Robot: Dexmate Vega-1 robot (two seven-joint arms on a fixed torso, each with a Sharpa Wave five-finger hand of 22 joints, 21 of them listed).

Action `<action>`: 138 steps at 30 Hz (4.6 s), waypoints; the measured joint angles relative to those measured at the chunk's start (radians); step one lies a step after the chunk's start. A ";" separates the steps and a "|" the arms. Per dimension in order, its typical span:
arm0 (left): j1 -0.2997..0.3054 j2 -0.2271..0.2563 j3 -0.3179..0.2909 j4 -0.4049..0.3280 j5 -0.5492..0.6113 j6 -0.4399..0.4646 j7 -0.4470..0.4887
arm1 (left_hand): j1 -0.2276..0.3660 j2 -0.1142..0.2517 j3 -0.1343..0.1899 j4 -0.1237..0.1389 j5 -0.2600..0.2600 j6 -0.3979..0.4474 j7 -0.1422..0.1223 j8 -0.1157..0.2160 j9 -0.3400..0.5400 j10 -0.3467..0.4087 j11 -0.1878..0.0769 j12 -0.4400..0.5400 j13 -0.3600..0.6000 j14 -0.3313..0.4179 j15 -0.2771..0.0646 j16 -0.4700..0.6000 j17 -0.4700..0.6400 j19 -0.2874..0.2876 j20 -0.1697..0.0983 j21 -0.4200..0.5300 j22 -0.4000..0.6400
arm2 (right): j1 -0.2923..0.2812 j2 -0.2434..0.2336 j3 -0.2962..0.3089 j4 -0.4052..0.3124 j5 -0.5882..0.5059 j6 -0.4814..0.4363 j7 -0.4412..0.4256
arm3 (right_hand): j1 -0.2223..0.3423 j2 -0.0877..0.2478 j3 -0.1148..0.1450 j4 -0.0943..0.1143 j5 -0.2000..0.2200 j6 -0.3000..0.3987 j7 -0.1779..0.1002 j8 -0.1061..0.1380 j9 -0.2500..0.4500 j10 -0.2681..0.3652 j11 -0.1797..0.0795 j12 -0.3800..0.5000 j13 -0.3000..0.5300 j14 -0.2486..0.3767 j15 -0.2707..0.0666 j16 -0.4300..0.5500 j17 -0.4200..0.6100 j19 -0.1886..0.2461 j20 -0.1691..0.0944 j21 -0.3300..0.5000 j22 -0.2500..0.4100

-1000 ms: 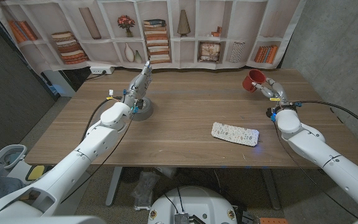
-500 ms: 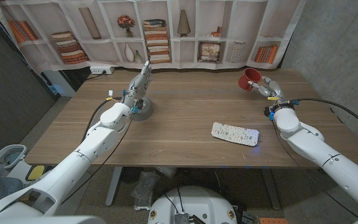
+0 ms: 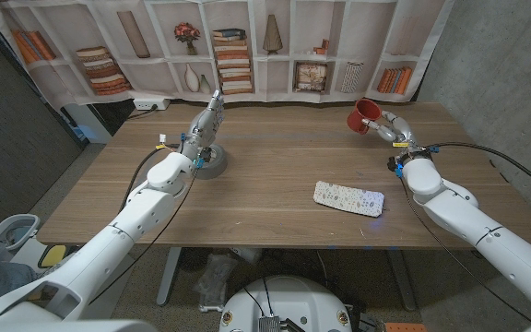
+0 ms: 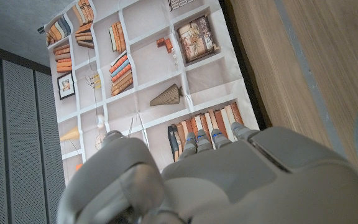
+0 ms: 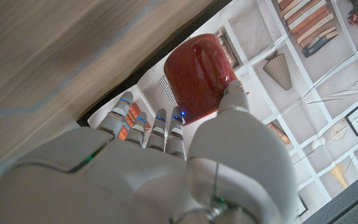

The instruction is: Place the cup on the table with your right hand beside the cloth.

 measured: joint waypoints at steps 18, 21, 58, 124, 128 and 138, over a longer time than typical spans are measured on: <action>0.018 0.009 -0.006 -0.018 -0.001 -0.003 0.008 | 0.000 0.000 -0.003 0.003 -0.003 0.000 0.000 0.000 0.000 0.000 0.000 0.000 0.000 0.000 0.000 0.000 0.000 0.000 0.000 0.000 0.000 | 0.018 -0.010 -0.025 -0.022 -0.032 -0.022 0.032 | 0.003 0.003 0.005 0.000 -0.008 0.004 0.004 -0.008 0.001 0.000 0.000 0.000 0.000 0.004 -0.004 0.000 0.001 0.000 0.000 0.000 0.000; 0.021 0.010 -0.007 -0.021 -0.001 -0.003 0.010 | 0.000 0.000 -0.003 0.003 -0.004 0.000 0.000 0.000 0.000 0.000 0.000 0.000 0.000 0.000 0.000 0.000 0.000 0.000 0.000 0.000 0.000 | 0.021 -0.013 -0.030 -0.026 -0.040 -0.028 0.038 | 0.005 0.004 0.005 0.000 -0.012 0.004 0.004 -0.009 0.002 0.000 0.000 0.000 0.000 0.004 -0.004 0.000 0.001 0.000 0.000 0.000 0.000; 0.035 0.006 -0.016 -0.009 -0.004 -0.024 0.009 | 0.004 0.004 -0.010 0.004 -0.004 0.000 0.000 0.000 0.000 0.000 0.000 0.000 0.000 0.000 0.000 0.000 0.000 0.000 0.000 0.000 0.000 | 0.077 -0.009 -0.096 -0.027 -0.089 -0.071 0.105 | 0.006 0.005 0.009 0.005 -0.027 0.006 0.005 -0.015 0.002 0.000 0.000 -0.008 0.000 0.007 -0.007 -0.003 0.001 0.000 0.000 0.000 0.000; 0.013 0.015 -0.025 0.033 -0.014 -0.023 -0.013 | 0.012 0.012 -0.021 0.001 -0.004 0.004 0.004 0.000 0.000 0.004 0.004 0.000 0.000 0.000 0.000 0.000 0.000 0.000 0.000 0.000 0.000 | 0.135 0.024 -0.198 0.010 -0.202 -0.179 0.100 | 0.012 0.007 0.017 0.005 -0.049 0.015 -0.005 -0.035 0.002 0.009 0.002 -0.012 0.000 0.024 -0.012 -0.003 0.001 0.000 0.000 -0.004 0.000; 0.016 0.017 -0.027 0.032 -0.014 -0.023 -0.013 | 0.013 0.013 -0.021 0.001 -0.004 0.004 0.004 0.000 0.000 0.004 0.004 0.000 0.000 0.000 0.000 0.000 0.000 0.000 0.000 0.000 0.000 | 0.140 0.025 -0.202 0.014 -0.206 -0.187 0.100 | 0.012 0.007 0.017 0.004 -0.050 0.018 -0.003 -0.036 0.002 0.013 -0.002 -0.012 0.000 0.023 -0.012 -0.003 0.001 0.000 0.000 -0.004 0.000; 0.019 0.020 -0.029 0.030 -0.015 -0.023 -0.012 | 0.013 0.013 -0.021 0.001 -0.004 0.007 0.007 0.000 0.000 0.004 0.004 0.000 0.000 0.000 0.000 0.000 0.000 0.000 0.000 0.000 0.000 | 0.151 0.029 -0.212 0.026 -0.206 -0.212 0.115 | 0.009 0.010 0.017 0.004 -0.050 0.020 -0.002 -0.034 0.005 0.013 -0.002 -0.012 0.000 0.029 -0.018 -0.003 0.001 0.000 0.000 -0.004 0.000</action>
